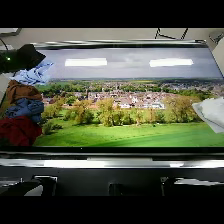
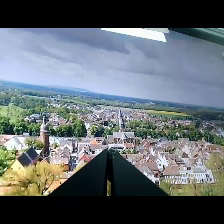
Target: Fold the clothes and pants, and hang the long-sleeved shirts on hangers.
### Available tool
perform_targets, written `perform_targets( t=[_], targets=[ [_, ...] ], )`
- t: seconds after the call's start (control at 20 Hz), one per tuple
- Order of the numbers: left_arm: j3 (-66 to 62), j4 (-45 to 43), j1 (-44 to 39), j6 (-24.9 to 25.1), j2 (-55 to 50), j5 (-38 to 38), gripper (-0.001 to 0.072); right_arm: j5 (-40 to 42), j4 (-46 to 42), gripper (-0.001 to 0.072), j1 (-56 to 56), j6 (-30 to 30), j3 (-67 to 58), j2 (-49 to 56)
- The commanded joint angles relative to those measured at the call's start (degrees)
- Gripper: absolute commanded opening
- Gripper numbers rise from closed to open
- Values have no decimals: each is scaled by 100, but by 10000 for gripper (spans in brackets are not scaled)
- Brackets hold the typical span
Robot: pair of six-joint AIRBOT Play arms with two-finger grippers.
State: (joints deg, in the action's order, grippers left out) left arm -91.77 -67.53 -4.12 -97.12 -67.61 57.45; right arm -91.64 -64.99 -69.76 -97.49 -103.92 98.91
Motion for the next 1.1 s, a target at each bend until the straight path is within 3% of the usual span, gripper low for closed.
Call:
perform_targets(
  t=[0.0, 0.35, 0.75, 0.8, 0.9, 0.95, 1.05],
  targets=[
    [2, 0, -2, -50, 4, 0, 22, -129, -916, 44, -109, -243, 501, -343],
    [2, 0, -2, -48, 4, 2, 22, 811, -1602, 44, -111, -127, 3012, -1294],
    [2, -2, -2, -48, 2, -2, 22, 1255, -1801, 48, -111, 44, 3602, -1346],
    [2, -2, -2, -46, 2, -2, 22, 1252, -1821, 133, -111, 42, 3600, -1390],
    [2, 2, -2, -48, 4, -4, 22, 1115, -1816, 614, -109, 81, 3460, -1513],
    [2, 2, -2, -48, 4, -4, 22, 922, -1818, 707, -109, 103, 3270, -1561],
    [0, 2, -2, -46, 4, -68, 22, 435, -1818, 706, -109, 105, 2498, -1593]
  ],
)
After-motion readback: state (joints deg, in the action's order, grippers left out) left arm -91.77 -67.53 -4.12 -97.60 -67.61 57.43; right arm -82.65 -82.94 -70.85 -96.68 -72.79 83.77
